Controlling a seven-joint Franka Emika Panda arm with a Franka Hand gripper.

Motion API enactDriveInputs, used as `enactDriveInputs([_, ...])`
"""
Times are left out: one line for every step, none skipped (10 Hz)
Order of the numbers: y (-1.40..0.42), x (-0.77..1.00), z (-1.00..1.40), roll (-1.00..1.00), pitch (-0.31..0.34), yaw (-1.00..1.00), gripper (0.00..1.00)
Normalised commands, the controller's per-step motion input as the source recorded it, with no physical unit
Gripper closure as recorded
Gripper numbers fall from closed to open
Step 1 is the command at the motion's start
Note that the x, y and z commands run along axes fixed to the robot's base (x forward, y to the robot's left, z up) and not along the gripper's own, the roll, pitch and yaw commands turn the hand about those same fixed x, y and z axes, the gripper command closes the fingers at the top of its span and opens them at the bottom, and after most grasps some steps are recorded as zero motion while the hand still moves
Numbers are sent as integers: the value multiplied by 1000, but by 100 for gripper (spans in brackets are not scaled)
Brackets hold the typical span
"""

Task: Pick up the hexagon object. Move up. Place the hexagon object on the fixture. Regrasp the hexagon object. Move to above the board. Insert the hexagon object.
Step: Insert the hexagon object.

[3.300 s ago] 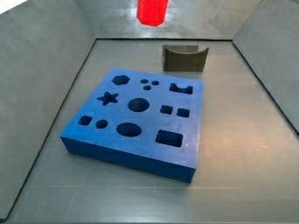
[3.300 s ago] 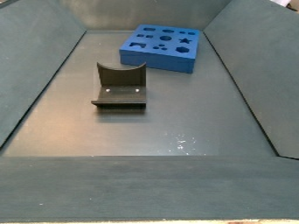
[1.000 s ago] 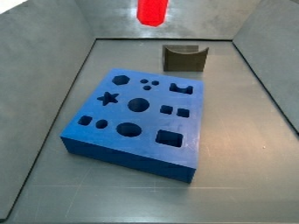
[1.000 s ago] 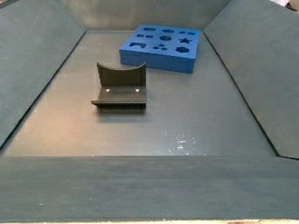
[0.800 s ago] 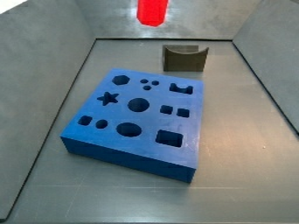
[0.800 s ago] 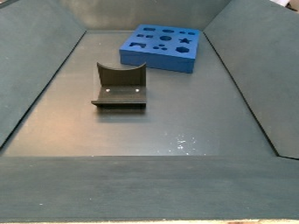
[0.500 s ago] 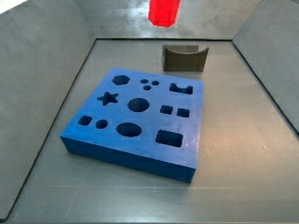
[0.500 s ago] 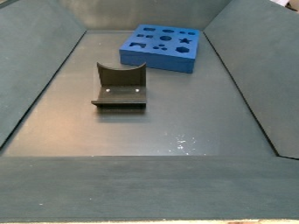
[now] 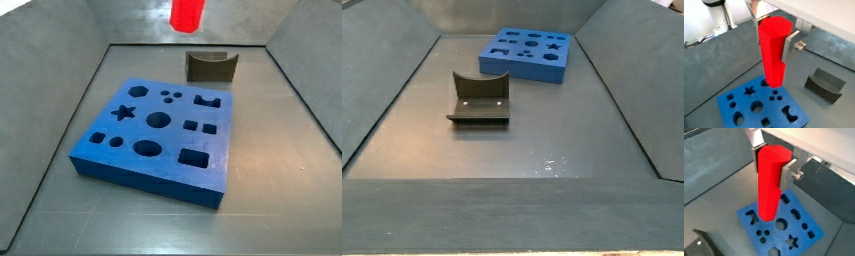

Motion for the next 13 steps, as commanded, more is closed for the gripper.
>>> enactDriveInputs([729, -374, -17, -79, -57, -83, 100])
enactDriveInputs([374, -400, -140, 0, 0, -534, 100])
enactDriveInputs([46, -374, -117, 1, -7, -866, 100])
enactDriveInputs([11, -266, -126, 0, -6, -880, 100])
enactDriveInputs([0, 0, 0, 0, 10, 0, 100])
enactDriveInputs([371, -474, -143, 0, 0, -517, 100])
enactDriveInputs([603, -603, -114, 0, 0, -274, 100])
enactDriveInputs([877, -694, -86, 0, 0, 0, 100])
enactDriveInputs([969, -606, -131, -51, -16, 6, 100])
enactDriveInputs([971, -569, -123, -19, -9, 0, 100])
enactDriveInputs([0, -229, -186, 0, -9, -960, 100])
enactDriveInputs([0, 0, -269, 0, 0, -1000, 100])
enactDriveInputs([0, 0, -280, 0, 0, -1000, 100])
